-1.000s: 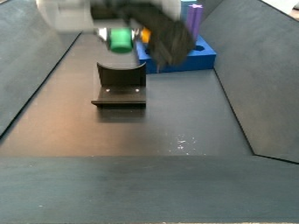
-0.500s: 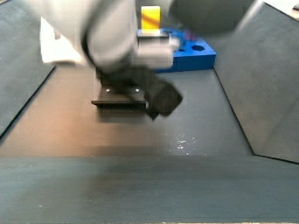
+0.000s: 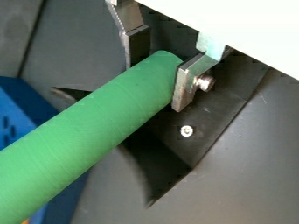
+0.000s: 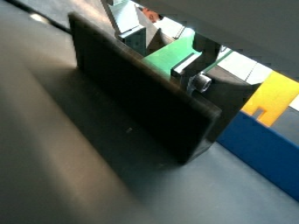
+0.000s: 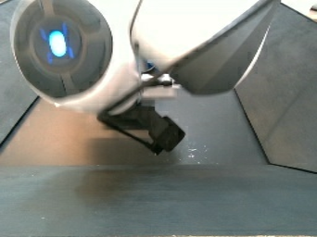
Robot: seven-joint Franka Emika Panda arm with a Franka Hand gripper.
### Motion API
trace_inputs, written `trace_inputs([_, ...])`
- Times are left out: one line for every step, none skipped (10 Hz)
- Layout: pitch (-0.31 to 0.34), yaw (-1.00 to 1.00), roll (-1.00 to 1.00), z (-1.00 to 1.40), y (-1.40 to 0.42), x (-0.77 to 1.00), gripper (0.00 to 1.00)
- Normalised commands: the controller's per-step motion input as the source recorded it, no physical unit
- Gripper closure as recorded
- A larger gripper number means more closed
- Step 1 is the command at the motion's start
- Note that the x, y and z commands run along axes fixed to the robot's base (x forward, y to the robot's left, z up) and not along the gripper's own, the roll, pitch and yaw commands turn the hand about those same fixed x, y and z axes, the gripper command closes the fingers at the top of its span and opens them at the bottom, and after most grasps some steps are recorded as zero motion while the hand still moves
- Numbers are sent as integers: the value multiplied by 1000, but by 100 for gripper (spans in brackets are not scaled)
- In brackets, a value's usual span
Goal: Pick up the oval object. Move up. Place the oval object on the fixture. Regrasp the oval object. Move to above the board. Insert the oval object.
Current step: Place the oval object on the fixture, then regrasp the oval object.
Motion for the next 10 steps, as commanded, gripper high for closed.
trace_inputs([0, 0, 0, 0, 0, 0, 0])
trace_inputs([7, 6, 54, 1000, 0, 0, 0])
trace_inputs([14, 12, 58, 1000, 2, -8, 0])
trace_inputs([27, 14, 67, 1000, 1, -26, 0])
trace_inputs([40, 15, 73, 1000, -5, -32, 0])
trace_inputs([65, 11, 68, 1000, 0, -36, 0])
trace_inputs([76, 3, 58, 964, 1, -36, 0])
trace_inputs([82, -9, 46, 799, 2, -32, 0])
trace_inputs([84, -15, 42, 627, 4, -31, 0])
trace_inputs([83, -28, 50, 391, 0, -28, 0])
